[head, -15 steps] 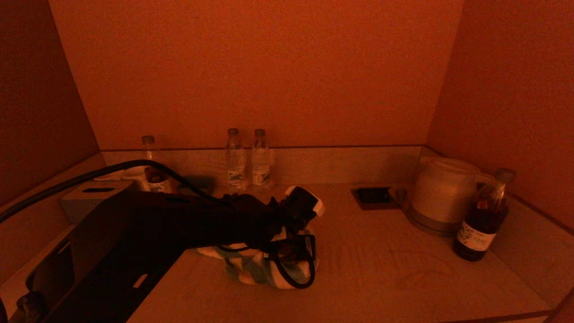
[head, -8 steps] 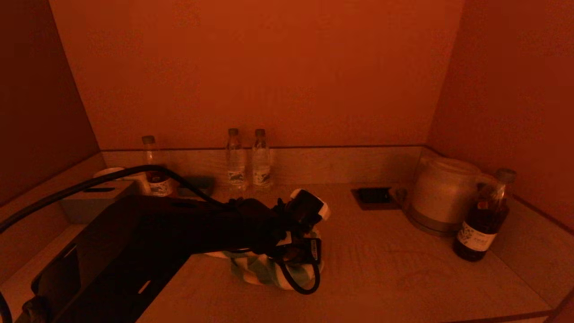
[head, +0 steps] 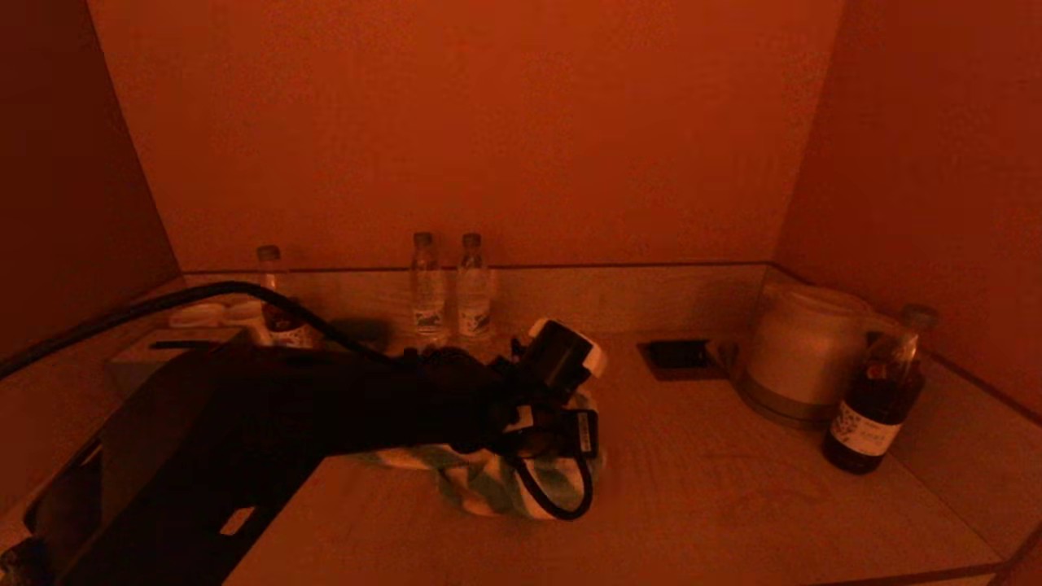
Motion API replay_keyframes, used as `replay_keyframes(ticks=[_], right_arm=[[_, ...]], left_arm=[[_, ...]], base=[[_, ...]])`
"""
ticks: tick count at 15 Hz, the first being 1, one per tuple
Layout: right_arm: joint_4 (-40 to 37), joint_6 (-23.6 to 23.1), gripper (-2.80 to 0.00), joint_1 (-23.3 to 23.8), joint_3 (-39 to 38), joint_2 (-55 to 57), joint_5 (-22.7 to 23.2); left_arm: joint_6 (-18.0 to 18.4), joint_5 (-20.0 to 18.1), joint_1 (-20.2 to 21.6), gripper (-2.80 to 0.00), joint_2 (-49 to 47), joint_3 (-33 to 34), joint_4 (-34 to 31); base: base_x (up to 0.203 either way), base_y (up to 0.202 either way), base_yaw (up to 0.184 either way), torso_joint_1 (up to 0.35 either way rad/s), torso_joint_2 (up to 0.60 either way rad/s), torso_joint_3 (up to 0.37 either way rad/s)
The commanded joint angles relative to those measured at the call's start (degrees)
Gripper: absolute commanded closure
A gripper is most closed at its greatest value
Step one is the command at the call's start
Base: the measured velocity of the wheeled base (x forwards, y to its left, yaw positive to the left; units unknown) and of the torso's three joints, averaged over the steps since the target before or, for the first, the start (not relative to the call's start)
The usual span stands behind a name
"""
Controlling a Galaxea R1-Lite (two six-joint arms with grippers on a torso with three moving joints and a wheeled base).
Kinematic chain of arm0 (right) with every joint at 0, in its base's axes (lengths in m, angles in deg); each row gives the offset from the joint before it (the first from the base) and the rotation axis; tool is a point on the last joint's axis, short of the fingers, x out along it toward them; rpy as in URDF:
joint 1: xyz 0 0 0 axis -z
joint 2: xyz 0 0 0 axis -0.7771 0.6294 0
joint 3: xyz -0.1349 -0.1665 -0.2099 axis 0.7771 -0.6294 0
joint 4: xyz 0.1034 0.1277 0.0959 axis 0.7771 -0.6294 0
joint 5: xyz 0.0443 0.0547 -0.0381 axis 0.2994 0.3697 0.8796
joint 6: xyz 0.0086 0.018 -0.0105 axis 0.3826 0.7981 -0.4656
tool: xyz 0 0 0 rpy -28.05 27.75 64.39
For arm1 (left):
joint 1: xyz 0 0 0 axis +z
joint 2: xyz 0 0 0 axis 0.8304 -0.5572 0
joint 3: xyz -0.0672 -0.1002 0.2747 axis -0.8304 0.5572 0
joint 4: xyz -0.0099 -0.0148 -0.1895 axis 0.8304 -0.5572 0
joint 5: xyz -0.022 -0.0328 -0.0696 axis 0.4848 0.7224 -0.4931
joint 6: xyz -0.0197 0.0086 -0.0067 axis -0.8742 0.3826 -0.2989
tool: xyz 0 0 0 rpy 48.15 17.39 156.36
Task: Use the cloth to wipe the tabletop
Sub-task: Sweep the stains on the table
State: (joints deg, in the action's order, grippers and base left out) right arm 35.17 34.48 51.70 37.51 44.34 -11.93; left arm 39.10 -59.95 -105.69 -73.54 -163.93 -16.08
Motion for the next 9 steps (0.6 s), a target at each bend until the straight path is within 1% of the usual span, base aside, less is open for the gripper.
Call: replay_keyframes(ticks=[1, 2, 3, 4, 5, 8, 9], right_arm=[[0.0, 0.0, 0.00, 0.0, 0.0, 0.1, 0.0], [0.0, 0.0, 0.00, 0.0, 0.0, 0.1, 0.0], [0.0, 0.0, 0.00, 0.0, 0.0, 0.1, 0.0], [0.0, 0.0, 0.00, 0.0, 0.0, 0.1, 0.0], [0.0, 0.0, 0.00, 0.0, 0.0, 0.1, 0.0], [0.0, 0.0, 0.00, 0.0, 0.0, 0.1, 0.0], [0.0, 0.0, 0.00, 0.0, 0.0, 0.1, 0.0]], left_arm=[[-0.1, 0.3, 0.0, 0.00, 3.2, 0.0, 0.2], [0.2, 0.4, 0.0, 0.00, 4.7, 0.0, 0.8], [1.5, 0.7, 0.0, 0.00, 6.5, 0.0, 2.2], [3.6, 1.3, 0.2, 0.00, 7.9, 0.0, 4.0], [5.0, 2.3, 0.3, 0.00, 8.8, 0.0, 5.2], [7.6, 4.4, 0.4, 0.00, 11.0, 0.0, 7.7], [7.6, 4.4, 0.4, 0.00, 11.0, 0.0, 7.7]], base=[[0.000, 0.000, 0.000, 0.000, 0.00, 0.000], [0.000, 0.000, 0.000, 0.000, 0.00, 0.000], [0.000, 0.000, 0.000, 0.000, 0.00, 0.000], [0.000, 0.000, 0.000, 0.000, 0.00, 0.000], [0.000, 0.000, 0.000, 0.000, 0.00, 0.000], [0.000, 0.000, 0.000, 0.000, 0.00, 0.000], [0.000, 0.000, 0.000, 0.000, 0.00, 0.000]])
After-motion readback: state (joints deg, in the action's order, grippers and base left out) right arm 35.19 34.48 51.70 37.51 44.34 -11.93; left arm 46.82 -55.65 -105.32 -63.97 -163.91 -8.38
